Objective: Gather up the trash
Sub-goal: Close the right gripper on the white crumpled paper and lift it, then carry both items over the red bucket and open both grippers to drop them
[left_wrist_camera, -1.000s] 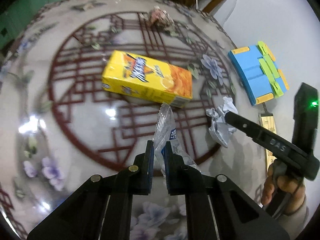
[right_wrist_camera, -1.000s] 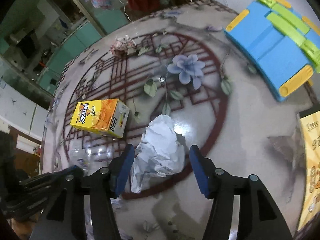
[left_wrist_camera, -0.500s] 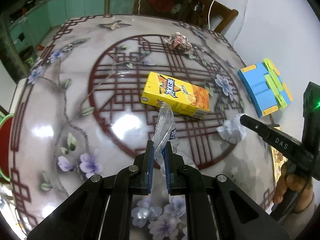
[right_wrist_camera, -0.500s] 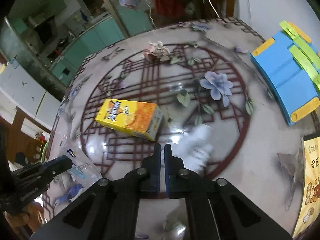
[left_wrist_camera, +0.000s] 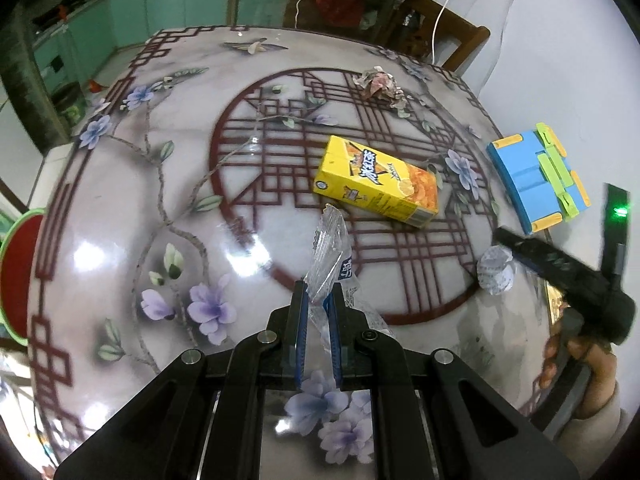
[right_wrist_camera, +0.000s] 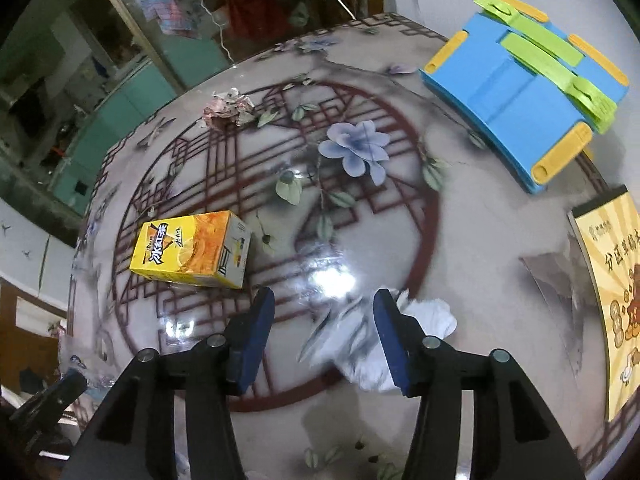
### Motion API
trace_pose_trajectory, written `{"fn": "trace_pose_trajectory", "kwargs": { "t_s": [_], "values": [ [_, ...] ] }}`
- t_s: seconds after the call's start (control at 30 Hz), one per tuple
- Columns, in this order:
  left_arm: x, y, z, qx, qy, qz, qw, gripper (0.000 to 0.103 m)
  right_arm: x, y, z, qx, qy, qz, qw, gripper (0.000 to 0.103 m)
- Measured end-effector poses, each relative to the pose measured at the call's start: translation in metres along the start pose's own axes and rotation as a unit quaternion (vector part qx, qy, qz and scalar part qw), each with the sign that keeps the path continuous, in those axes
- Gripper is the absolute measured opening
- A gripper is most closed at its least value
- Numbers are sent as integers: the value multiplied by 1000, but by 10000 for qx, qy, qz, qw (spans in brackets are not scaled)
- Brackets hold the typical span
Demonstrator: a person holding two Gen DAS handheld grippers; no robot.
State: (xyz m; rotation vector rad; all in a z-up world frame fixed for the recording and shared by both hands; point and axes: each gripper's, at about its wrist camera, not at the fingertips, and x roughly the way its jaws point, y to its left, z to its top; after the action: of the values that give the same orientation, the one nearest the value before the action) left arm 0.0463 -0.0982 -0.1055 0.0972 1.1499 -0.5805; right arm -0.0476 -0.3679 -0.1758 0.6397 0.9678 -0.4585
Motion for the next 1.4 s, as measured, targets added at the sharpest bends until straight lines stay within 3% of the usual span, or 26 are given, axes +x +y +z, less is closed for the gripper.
{"fn": "trace_pose_trajectory", "kwargs": {
  "t_s": [0.13,0.23,0.57,0.6,0.63,0.67,0.73,1.0,1.4],
  "values": [
    [-4,4,0,-16,-13,18,10000,9,-35,-6,-1,120,-773,262,9966,51],
    [-5,5,0,-4,-40,3,10000,9,-54,-17,0,210,-1079,26,9939,62],
    [0,1,-3,127,52,-122,9998,9,0,-38,-17,760,-27,87,9971,63],
    [-1,2,-3,132,38,-113,9998,9,5,-37,-19,761,29,196,9969,60],
    [-3,4,-3,125,25,-102,9999,9,11,-36,-19,743,100,393,9964,43],
    [-4,6,-2,121,14,-87,9999,9,14,-35,-19,727,151,441,9963,39],
    [-8,12,-1,95,-41,-35,9999,9,13,-27,-17,564,148,460,9972,31],
    [-23,43,2,-8,-234,78,9997,9,-13,49,-15,-267,-122,888,9956,31],
    [-50,121,-4,-213,-388,-42,9990,9,-40,171,-43,-1195,-300,933,9880,31]
  ]
}}
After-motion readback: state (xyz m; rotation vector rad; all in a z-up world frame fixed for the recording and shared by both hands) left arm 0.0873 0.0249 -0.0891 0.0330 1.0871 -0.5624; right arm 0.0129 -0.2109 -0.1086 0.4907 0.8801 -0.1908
